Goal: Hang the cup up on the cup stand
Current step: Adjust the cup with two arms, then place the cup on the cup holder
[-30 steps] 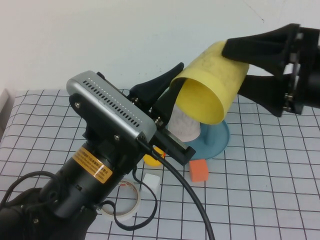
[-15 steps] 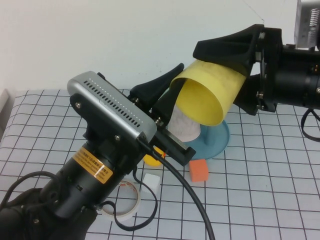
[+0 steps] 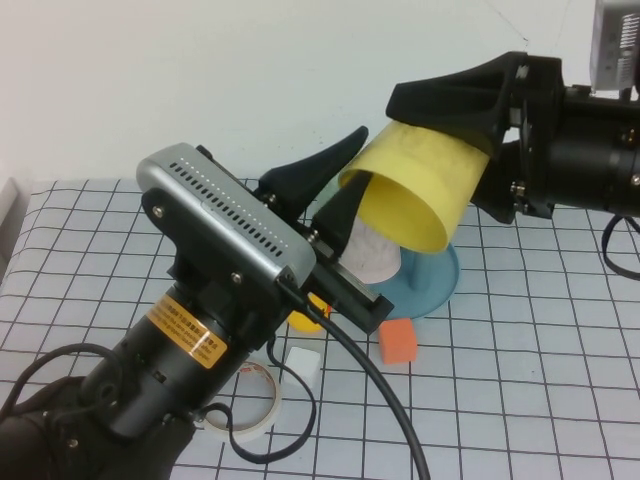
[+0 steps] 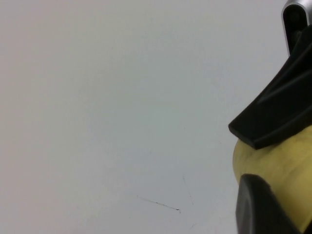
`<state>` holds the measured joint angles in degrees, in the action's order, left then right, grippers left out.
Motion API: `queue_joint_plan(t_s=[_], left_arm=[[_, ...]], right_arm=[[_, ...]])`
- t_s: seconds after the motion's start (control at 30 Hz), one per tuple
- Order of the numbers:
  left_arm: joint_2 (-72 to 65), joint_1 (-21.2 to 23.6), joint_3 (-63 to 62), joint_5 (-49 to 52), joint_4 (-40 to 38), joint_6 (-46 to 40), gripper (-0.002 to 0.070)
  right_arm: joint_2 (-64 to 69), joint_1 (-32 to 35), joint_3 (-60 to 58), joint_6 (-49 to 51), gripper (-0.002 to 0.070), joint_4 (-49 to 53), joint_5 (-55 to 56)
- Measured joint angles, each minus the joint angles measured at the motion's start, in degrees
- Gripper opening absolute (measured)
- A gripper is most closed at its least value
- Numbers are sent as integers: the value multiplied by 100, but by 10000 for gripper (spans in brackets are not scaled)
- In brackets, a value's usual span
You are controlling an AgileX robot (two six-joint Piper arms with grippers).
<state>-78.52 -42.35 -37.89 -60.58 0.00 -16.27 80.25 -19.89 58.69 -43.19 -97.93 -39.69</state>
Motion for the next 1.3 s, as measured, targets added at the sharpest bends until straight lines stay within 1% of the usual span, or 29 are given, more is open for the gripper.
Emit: queue_joint_plan(t_s=[0.03, 0.13, 0.2, 0.27, 0.3, 0.37, 0.5, 0.57, 0.63, 0.67, 0.77, 0.8, 0.87, 1.0, 1.3], left_arm=[[0, 0, 0, 0, 34, 0, 111], [11, 0, 0, 66, 45, 66, 249], [75, 0, 0, 274, 98, 318, 341], [207, 0, 0, 575, 164, 595, 403], [287, 0, 0, 775, 210, 751, 423], [456, 0, 0, 1185, 281, 953, 441], [933, 0, 0, 2314, 384, 1188, 449], [1221, 0, 0, 3098, 393, 1361, 426], [1584, 0, 0, 3897, 250, 1478, 366], [1769, 0, 0, 4345, 152, 1504, 314], [2247, 0, 0, 5522, 0, 1504, 118], [2408, 0, 0, 5871, -31, 1504, 78], [2648, 0, 0, 6471, -40, 1504, 35], [3019, 0, 0, 7183, 0, 1515, 6], [3212, 0, 0, 7956, 0, 1505, -1]], right_arm=[[9, 0, 0, -78, 604, 14, 12], [9, 0, 68, -492, 601, 25, 179], [9, 0, 122, -843, 601, 25, 356], [9, 0, 192, -1231, 600, 25, 522], [9, 0, 226, -1496, 599, 25, 592], [9, 0, 290, -2109, 598, 25, 789], [9, 0, 362, -3484, 598, 25, 1240], [9, 0, 375, -4179, 598, 25, 1499], [13, 0, 375, -4902, 598, 15, 1793], [49, 0, 375, -5225, 598, 15, 1957], [226, 0, 380, -5930, 598, 4, 2298], [324, 0, 380, -6077, 598, -5, 2368], [539, 0, 415, -6217, 597, -5, 2433], [1095, 0, 730, -6321, 596, -9, 2516], [2045, 0, 1448, -6358, 596, -30, 2586]])
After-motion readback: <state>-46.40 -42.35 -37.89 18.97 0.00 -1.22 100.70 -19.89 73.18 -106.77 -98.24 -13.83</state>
